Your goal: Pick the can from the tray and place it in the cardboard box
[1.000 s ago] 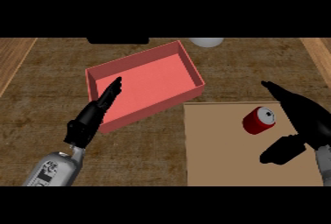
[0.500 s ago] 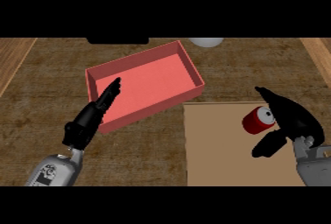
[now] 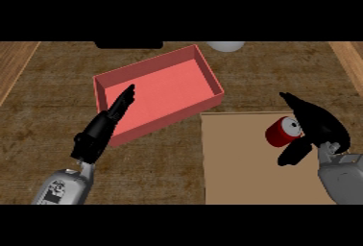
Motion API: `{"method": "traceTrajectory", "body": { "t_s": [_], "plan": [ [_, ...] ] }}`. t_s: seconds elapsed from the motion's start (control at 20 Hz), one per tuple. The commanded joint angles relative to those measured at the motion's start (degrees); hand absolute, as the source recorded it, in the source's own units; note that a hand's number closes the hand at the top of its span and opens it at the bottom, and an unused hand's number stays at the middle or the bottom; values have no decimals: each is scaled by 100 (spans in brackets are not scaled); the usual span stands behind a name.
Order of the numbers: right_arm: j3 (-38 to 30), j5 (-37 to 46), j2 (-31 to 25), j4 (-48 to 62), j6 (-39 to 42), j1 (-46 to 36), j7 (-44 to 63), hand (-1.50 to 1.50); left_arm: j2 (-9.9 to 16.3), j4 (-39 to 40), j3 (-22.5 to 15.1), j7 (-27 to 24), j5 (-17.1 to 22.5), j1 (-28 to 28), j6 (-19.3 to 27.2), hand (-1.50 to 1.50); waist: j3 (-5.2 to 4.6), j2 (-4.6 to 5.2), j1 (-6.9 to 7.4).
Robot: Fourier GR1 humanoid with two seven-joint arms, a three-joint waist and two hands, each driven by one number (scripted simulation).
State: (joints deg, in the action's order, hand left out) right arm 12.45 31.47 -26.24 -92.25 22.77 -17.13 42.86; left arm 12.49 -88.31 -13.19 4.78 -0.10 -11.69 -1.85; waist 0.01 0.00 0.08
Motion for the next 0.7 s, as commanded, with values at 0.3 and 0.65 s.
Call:
{"method": "traceTrajectory", "body": {
  "t_s": [0.3, 0.65],
  "plan": [
    [-65, 635, 556, 319, 227, 272, -293, -150, -160, -282, 392, 158, -125, 178, -352, 0, -1, -2, -1],
    [-390, 918, 739, 845, 336, 122, -681, -150, -353, 150, 575, -196, -345, 114, -553, 0, -1, 2, -4]
  ]
}}
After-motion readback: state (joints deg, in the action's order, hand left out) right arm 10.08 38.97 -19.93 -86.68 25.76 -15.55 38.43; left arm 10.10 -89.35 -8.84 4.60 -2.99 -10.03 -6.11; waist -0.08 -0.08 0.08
